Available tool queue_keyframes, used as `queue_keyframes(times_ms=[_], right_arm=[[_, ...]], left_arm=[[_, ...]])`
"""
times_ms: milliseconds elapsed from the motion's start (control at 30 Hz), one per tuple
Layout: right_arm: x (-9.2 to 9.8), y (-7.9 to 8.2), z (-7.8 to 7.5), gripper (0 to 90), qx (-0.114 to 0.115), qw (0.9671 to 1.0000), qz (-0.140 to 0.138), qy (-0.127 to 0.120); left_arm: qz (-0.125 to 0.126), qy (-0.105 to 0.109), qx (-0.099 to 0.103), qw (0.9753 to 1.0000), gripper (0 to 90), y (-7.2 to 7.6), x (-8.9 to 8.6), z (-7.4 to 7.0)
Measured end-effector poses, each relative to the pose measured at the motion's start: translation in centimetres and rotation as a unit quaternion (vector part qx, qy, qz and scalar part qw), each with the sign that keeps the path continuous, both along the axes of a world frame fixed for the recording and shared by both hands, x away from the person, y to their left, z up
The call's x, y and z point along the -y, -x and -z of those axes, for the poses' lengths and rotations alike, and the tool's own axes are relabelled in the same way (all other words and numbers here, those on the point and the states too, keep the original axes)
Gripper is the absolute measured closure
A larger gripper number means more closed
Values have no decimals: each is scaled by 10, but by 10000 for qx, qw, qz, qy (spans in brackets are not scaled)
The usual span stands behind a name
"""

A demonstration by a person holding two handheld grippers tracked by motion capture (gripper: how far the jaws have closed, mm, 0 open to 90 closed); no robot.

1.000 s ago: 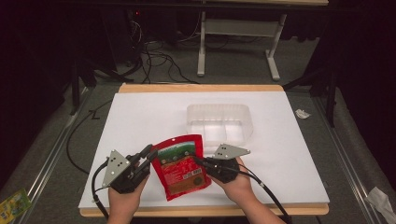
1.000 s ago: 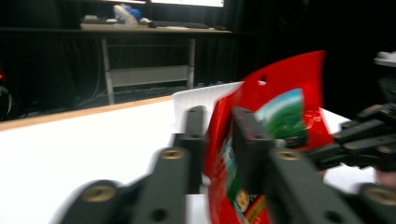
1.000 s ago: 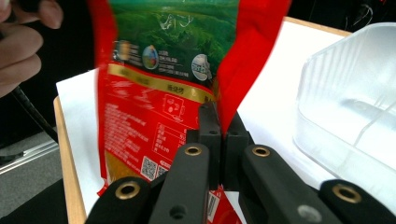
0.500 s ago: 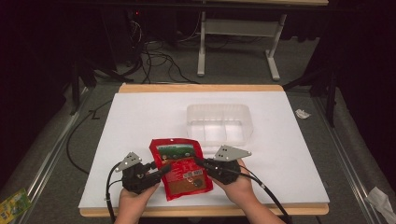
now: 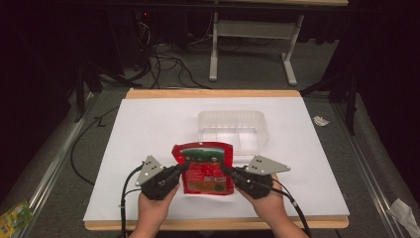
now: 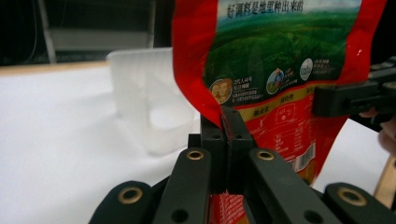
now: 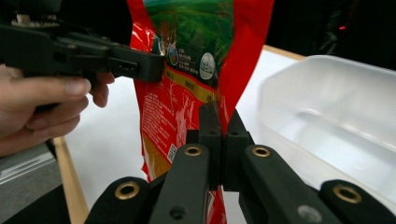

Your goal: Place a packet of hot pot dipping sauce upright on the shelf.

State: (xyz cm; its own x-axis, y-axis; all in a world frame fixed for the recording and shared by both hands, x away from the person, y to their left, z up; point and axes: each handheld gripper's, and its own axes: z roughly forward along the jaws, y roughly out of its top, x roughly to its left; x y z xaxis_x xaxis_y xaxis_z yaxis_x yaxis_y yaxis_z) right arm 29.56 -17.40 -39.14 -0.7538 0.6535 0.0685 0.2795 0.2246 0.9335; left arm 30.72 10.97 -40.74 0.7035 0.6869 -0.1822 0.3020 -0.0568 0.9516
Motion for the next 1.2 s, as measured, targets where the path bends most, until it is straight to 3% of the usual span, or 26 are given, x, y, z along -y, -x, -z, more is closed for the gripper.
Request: queue_keyframes(times_ms=[133, 233, 333, 467, 600, 767, 933, 1200], right_arm=[[24, 6, -1, 900, 24, 9997, 221, 32], [38, 12, 5, 900, -36, 9994, 337, 93], [46, 16, 12, 900, -121, 9991, 375, 156], [50, 19, 18, 887, -212, 9990, 360, 177], [54, 13, 23, 677, -573, 9982, 0, -195], [49, 3, 37, 544, -974, 9950, -205, -110], [44, -1, 48, 553, -1110, 9931, -369, -19], [44, -1, 48, 756, -1068, 9933, -443, 51]], left_arm=[[209, -15, 86, 9997, 897, -6, 24, 6], [368, -246, 177, 9989, 897, -7, 38, 12], [456, -393, 310, 9977, 897, -3, 45, 17], [528, -434, 373, 9970, 897, 0, 46, 18], [588, -435, 442, 9963, 896, 4, 46, 17], [616, -473, 451, 9960, 893, 5, 45, 16], [613, -508, 434, 9959, 889, 6, 45, 16], [594, -517, 364, 9962, 874, 4, 44, 16]])
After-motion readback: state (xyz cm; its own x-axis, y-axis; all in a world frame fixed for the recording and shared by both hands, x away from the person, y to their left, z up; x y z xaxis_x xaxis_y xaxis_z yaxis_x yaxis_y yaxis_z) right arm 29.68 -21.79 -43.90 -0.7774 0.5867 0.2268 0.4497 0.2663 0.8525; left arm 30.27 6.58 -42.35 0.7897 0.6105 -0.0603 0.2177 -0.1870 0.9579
